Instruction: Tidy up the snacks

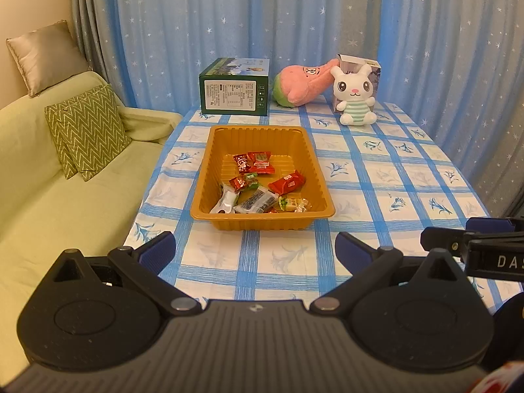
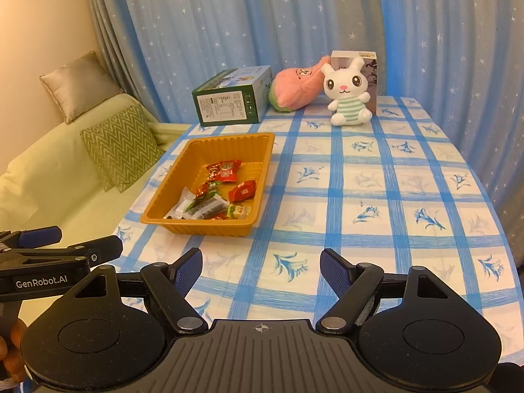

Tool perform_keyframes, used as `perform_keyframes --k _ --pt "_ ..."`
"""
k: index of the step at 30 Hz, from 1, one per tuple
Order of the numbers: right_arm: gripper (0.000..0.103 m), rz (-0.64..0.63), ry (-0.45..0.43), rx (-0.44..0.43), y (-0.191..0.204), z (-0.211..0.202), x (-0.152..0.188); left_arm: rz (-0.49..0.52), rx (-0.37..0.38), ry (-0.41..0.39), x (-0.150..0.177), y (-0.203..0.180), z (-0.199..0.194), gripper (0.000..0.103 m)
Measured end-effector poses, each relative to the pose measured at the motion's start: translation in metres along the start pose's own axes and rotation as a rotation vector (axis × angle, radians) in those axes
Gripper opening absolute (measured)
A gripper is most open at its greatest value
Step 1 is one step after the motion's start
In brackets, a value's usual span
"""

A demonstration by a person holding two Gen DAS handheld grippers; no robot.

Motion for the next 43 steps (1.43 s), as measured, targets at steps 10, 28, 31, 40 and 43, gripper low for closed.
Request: perform_keyframes --k 10,28,31,40,43 --pt "0.079 0.001 0.0 0.0 -0.0007 -0.0006 0.0 0.0 -0.001 -0.001 -0.0004 -0.0001 -0.0002 0.103" --pt "0.079 0.003 0.001 0.0 -0.0031 -0.0004 -0.0001 0.001 -0.002 -0.003 -0.0008 -0.0016 -0.0006 0.103" --pt "0.079 0.003 0.002 0.0 -0.0029 -0.0002 0.0 -0.001 -0.002 -0.001 -0.001 -0.0017 -0.0002 0.103" --pt "0.079 0.002 0.001 -0.001 -0.003 0.0001 -0.0001 -0.005 0.005 -0.008 -0.0012 -0.0014 -0.0013 0.103" --pt "0.079 0.004 0.001 0.0 -0.0028 -0.0001 -0.0001 -0.013 0.007 -0.013 -0.0003 0.0002 -0.0016 0.103"
Point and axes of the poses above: each gripper's, at about its wrist camera, not at the fingertips, and z roughly the way its jaws point, y to its left, x to its underside, the point moved 7 cm from there along z, roughly the way its jaws point, and after that the axes turned 14 degrees about -z, right-handed, at the moved point
